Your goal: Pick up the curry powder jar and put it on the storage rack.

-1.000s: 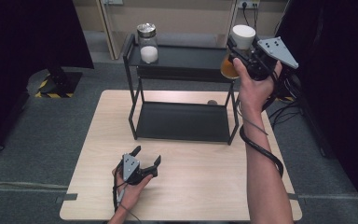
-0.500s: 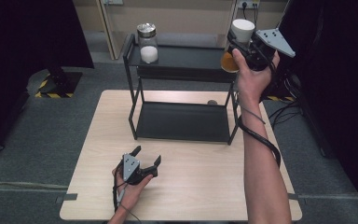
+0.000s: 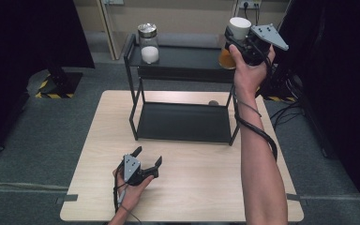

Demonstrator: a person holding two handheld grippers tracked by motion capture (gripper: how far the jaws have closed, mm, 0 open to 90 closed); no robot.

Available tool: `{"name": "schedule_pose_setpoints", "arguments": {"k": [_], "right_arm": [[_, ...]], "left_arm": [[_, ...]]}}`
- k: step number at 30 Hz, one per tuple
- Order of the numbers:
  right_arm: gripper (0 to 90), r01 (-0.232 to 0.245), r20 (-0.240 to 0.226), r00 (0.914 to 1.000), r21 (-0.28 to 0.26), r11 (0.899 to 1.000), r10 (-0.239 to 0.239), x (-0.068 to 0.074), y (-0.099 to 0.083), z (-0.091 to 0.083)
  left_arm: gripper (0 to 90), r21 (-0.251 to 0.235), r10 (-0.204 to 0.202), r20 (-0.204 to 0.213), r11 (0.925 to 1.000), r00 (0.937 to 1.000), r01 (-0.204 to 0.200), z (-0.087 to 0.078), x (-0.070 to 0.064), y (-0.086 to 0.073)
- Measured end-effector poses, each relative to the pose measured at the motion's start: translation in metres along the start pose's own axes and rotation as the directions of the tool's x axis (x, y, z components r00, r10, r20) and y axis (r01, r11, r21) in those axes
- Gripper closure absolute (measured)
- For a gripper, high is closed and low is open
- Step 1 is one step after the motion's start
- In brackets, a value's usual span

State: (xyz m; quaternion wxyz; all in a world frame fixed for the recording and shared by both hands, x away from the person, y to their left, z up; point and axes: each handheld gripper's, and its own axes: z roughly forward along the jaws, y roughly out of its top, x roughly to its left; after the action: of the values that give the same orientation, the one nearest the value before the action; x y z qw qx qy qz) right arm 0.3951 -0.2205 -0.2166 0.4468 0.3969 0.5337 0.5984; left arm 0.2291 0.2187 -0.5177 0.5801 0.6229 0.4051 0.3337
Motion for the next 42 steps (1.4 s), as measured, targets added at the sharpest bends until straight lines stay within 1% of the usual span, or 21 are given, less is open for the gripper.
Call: {"name": "schedule_pose_setpoints", "arguments": {"k": [4,10,13,17,24,26,28,29,31,33,35,37,42], "right_arm": [[33.9,0.009,0.005,0.9999,0.010,1.000,-0.009,0.001,0.001,0.006],[33.9,0.004,0.012,0.9999,0.014,1.000,-0.004,0.001,-0.001,0.014],[33.9,0.010,0.016,0.9998,0.022,1.000,-0.011,0.001,-0.002,0.017],[33.9,0.009,0.014,0.9999,0.026,1.000,-0.009,0.000,-0.005,0.019],[33.5,0.036,0.008,0.9993,0.026,0.999,-0.036,0.002,-0.007,0.019],[31.1,0.028,-0.002,0.9996,0.030,0.999,-0.028,0.001,-0.007,0.019],[27.0,0.020,0.003,0.9998,0.030,0.999,-0.020,0.001,-0.006,0.017],[23.9,0.013,-0.004,0.9999,0.034,0.999,-0.013,0.000,-0.004,0.016],[18.1,0.016,-0.010,0.9998,0.037,0.999,-0.015,-0.001,-0.002,0.013],[14.1,0.009,-0.018,0.9998,0.043,0.999,-0.008,-0.003,0.000,0.008],[11.8,0.013,-0.027,0.9996,0.040,0.999,-0.012,-0.004,0.000,0.002],[9.9,0.011,-0.042,0.9991,0.049,0.999,-0.009,-0.007,0.000,-0.004],[8.6,0.014,-0.081,0.9967,0.064,0.998,-0.008,-0.015,-0.005,-0.018]], "left_arm": [[10.0,-0.001,0.003,0.000,1.0000,1.0000,-0.003,0.000,0.000,0.000],[10.0,0.001,0.000,0.002,1.0000,1.0000,0.000,0.000,0.000,0.000],[10.0,-0.001,0.002,0.003,1.0000,1.0000,-0.002,0.000,0.000,0.000],[10.1,0.002,0.001,0.004,1.0000,1.0000,-0.001,0.000,0.001,0.000],[10.1,0.003,0.003,0.004,1.0000,1.0000,-0.003,0.000,0.000,0.001],[10.1,0.001,0.003,0.004,1.0000,1.0000,-0.003,0.000,0.000,0.000],[10.1,0.000,0.003,0.004,1.0000,1.0000,-0.003,0.000,0.000,0.000],[10.1,0.001,0.003,0.004,1.0000,1.0000,-0.003,0.000,0.000,0.000],[10.1,0.001,0.005,0.005,1.0000,1.0000,-0.005,0.000,0.000,0.000],[10.1,0.002,0.005,0.004,1.0000,1.0000,-0.005,0.000,0.000,0.000],[10.1,0.001,0.005,0.004,1.0000,1.0000,-0.005,0.000,0.000,0.000],[10.1,-0.001,0.004,0.003,1.0000,1.0000,-0.004,0.000,0.000,0.000],[10.1,0.001,0.006,0.001,1.0000,1.0000,-0.006,0.000,-0.001,0.000]]}}
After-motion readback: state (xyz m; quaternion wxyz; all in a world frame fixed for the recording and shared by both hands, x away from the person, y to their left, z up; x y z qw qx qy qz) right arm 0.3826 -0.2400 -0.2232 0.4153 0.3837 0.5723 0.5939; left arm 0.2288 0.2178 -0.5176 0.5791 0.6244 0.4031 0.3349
